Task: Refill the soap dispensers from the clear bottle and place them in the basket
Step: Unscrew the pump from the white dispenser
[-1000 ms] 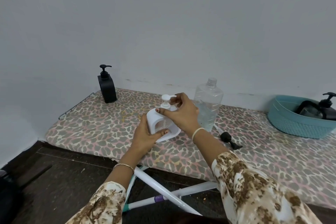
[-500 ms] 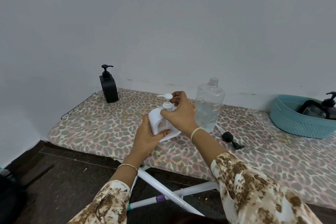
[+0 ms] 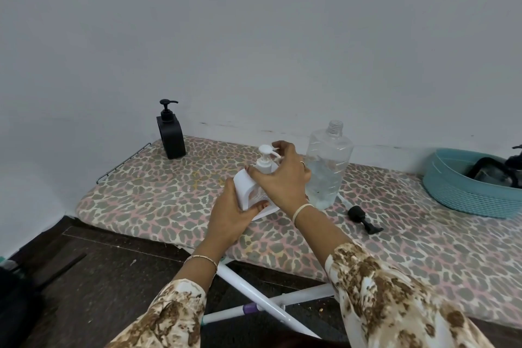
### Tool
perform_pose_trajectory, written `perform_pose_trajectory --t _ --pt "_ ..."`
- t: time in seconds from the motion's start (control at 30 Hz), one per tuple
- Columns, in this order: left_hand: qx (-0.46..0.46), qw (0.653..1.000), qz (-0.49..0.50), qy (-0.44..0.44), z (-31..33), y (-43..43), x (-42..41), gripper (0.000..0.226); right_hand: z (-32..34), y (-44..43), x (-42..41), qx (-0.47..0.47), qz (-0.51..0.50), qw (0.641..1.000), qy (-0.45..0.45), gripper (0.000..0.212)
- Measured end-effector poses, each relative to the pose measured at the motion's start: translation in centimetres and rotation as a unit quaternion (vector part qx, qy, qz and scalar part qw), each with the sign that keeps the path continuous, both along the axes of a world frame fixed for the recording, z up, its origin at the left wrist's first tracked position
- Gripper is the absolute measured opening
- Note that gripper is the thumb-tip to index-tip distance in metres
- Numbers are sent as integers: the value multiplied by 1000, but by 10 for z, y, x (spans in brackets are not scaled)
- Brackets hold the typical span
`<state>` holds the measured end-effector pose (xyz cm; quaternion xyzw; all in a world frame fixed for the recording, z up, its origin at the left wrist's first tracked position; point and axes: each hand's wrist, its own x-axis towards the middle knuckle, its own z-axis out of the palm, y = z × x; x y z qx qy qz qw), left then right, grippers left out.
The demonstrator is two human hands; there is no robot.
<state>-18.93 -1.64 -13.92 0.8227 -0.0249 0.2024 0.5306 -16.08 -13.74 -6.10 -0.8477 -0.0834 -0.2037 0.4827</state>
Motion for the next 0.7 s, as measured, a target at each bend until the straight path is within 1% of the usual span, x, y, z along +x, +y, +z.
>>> perform_pose_trajectory --t 0.03,0.07,0.13,0.17,0.23,0.3,0.37,0.4,0.47,0.5,0.53,0.6,0.63,0.7 --pt "5 1000 2 0 0 0 0 57 -1 0 1 8 -16 1000 4 58" --pt "9 1000 3 0 0 0 0 56 -2 0 2 31 -3 999 15 55" --pt "9 1000 3 0 0 0 0 55 -6 0 2 93 73 992 43 53" --pt "4 1000 2 1 0 0 0 55 -7 2 2 106 101 988 53 54" --pt "-4 1000 -1 0 1 0 -1 55 -6 5 -1 90 111 988 60 57" --pt "-8 1000 -4 -2 1 -1 -1 56 -5 6 -2 42 48 997 43 56" --pt "-8 1000 -5 -5 1 -1 0 57 -3 4 -3 6 -17 1000 19 48" --pt "-5 1000 -5 -5 1 -1 0 57 -2 2 -3 6 -14 1000 18 42" --pt "0 1000 -4 -4 -1 0 0 56 -2 1 -2 25 36 999 26 30" --pt "-1 1000 -3 -3 -1 0 0 56 -2 2 -2 26 55 998 26 31" --pt "-3 1000 -3 -4 -1 0 0 55 -2 3 -3 11 59 998 21 36" --pt "-8 1000 -5 -7 0 -1 0 58 -1 3 -3 -29 28 999 8 47" --pt "-9 1000 -6 -7 0 -1 0 59 -1 2 -3 -42 8 999 4 48" --pt "-8 1000 -5 -3 -1 -1 0 61 -1 -1 -2 -52 -11 999 9 41"
